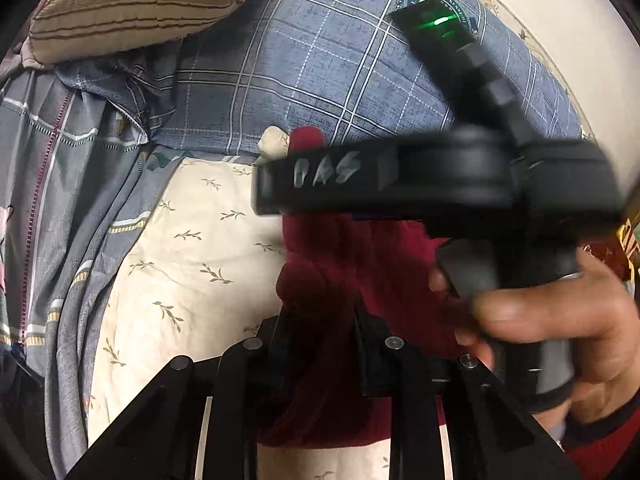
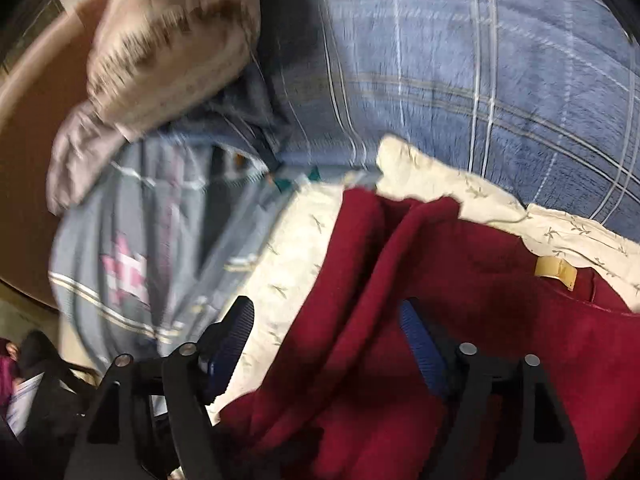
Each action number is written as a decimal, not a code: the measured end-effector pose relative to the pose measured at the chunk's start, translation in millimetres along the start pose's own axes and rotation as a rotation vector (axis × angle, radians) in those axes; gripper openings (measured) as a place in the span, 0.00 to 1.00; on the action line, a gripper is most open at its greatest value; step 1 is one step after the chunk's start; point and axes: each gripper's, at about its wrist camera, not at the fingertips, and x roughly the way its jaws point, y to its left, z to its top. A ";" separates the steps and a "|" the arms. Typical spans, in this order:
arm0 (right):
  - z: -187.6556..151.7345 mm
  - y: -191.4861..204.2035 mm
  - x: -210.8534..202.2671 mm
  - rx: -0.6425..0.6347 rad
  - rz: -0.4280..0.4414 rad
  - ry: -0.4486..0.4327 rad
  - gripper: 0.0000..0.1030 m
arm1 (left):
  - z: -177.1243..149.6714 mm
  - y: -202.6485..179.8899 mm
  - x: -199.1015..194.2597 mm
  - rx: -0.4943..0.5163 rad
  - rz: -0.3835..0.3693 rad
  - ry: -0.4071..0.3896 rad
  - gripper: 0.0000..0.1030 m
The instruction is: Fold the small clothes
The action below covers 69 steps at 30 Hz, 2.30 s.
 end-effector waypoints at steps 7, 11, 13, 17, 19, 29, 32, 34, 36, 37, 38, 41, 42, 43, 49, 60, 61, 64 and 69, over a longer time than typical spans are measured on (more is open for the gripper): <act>-16.5 -20.9 -5.5 0.020 0.052 -0.078 0.25 | -2.1 -6.7 -0.7 0.037 0.057 0.012 0.38; -18.8 -26.4 -14.2 0.038 0.078 -0.100 0.24 | -4.1 -13.6 2.3 0.044 0.081 0.019 0.45; -19.6 -27.1 -18.8 0.041 0.089 -0.106 0.22 | -4.7 -16.5 2.4 0.047 0.089 0.020 0.45; -22.0 -30.8 -30.8 0.045 0.103 -0.126 0.21 | -4.3 -22.9 4.2 0.056 0.081 0.017 0.39; -22.8 -35.1 -38.4 0.050 0.112 -0.139 0.20 | -4.1 -28.7 1.3 0.072 0.070 0.011 0.26; -42.9 -87.4 -120.0 0.056 0.052 -0.238 0.17 | -2.7 -120.4 -13.2 0.204 -0.121 0.012 0.20; -55.0 -111.9 -141.2 0.073 0.010 -0.257 0.16 | -4.8 -151.7 1.6 0.219 -0.184 0.048 0.19; -64.9 -130.5 -151.1 0.094 -0.028 -0.269 0.15 | -6.4 -169.7 12.7 0.225 -0.221 0.072 0.19; -75.3 -154.4 -158.2 0.125 -0.055 -0.275 0.15 | -12.1 -191.8 26.5 0.252 -0.241 0.097 0.19; -80.8 -166.2 -160.1 0.145 -0.065 -0.275 0.15 | -15.0 -198.5 33.1 0.265 -0.246 0.107 0.19; -87.1 -179.9 -160.9 0.170 -0.072 -0.276 0.15 | -20.3 -208.5 42.8 0.279 -0.250 0.124 0.19; -104.9 -218.3 -153.8 0.255 -0.090 -0.266 0.15 | -29.6 -225.2 74.6 0.305 -0.241 0.176 0.19; -108.8 -227.0 -148.2 0.276 -0.104 -0.258 0.15 | -32.8 -229.2 81.9 0.317 -0.235 0.187 0.21; -112.0 -236.2 -140.4 0.295 -0.124 -0.244 0.15 | -34.6 -232.1 89.8 0.326 -0.231 0.204 0.24; -127.4 -261.0 -107.7 0.393 -0.100 -0.197 0.27 | -20.3 -213.8 62.6 0.320 -0.270 0.220 0.59; -174.9 -222.2 -128.0 0.372 -0.049 -0.214 0.64 | -18.5 -132.9 18.3 0.292 -0.021 0.089 0.65; -175.0 -216.5 -125.2 0.341 -0.098 -0.218 0.42 | -19.4 -131.5 21.5 0.284 -0.013 0.087 0.65; -180.0 -203.5 -135.7 0.264 -0.182 -0.261 0.20 | -19.9 -131.1 39.2 0.288 0.021 0.085 0.65; -204.5 -214.6 -131.7 0.281 -0.224 -0.262 0.18 | -28.0 -135.4 48.0 0.301 0.011 0.084 0.68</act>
